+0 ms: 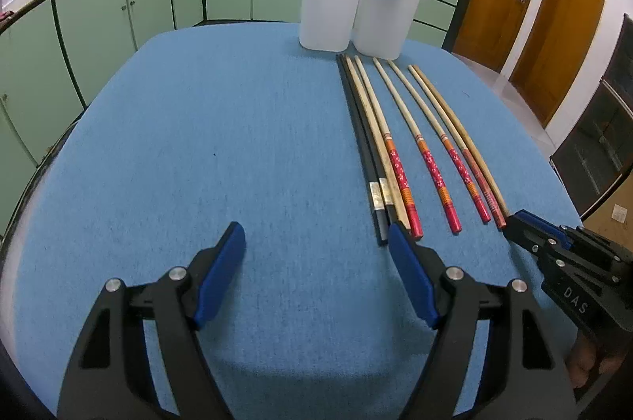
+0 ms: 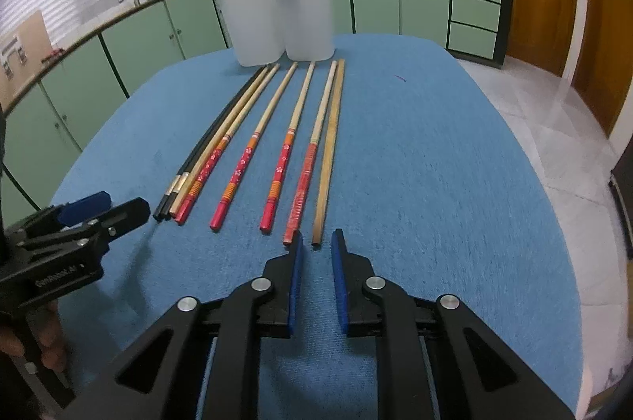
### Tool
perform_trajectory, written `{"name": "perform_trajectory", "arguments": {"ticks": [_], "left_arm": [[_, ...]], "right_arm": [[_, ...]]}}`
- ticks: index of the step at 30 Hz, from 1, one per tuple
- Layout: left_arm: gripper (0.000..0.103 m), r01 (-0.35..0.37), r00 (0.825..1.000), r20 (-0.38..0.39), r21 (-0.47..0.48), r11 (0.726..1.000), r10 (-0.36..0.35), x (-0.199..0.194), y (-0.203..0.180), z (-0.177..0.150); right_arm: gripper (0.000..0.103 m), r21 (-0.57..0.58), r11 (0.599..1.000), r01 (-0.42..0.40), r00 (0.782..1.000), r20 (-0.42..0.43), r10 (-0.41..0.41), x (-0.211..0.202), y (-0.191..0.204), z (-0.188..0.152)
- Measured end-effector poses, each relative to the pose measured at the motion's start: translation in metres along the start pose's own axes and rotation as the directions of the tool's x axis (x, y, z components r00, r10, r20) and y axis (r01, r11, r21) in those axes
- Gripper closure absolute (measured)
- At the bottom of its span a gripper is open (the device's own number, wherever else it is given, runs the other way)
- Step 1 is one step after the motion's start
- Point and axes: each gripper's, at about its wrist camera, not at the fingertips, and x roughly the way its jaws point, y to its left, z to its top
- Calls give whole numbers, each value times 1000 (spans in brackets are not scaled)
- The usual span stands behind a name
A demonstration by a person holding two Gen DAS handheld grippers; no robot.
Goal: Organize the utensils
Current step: 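Close the right tool on a plain wooden chopstick while the left tool grasps a black chopstick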
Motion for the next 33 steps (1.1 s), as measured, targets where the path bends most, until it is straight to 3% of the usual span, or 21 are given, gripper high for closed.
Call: {"name": "perform_trajectory", "arguments": {"ticks": [3,16,25,29,33], "left_arm": [[34,0,1000,-3,8,1000,0,0,-2,0],[35,-7,1000,-20,28,1000,8,8,-11,4],[49,-28,999,-20,45,999,29,5,-9,2],[56,-47,999,-17,5,999,47,4,1,4],[55,-24,1000,-14,1,1000,24,3,1,3]], "right_arm": [[99,11,1000,4,1000,-2,-4,1,-3,1],[99,42,999,-23,1000,-9,24,7,-13,10],[98,47,998,-38,999,-9,38,5,-15,7],[98,48,998,-38,999,-9,38,5,-15,7],[98,44,998,-37,999,-7,37,4,-15,6]]}}
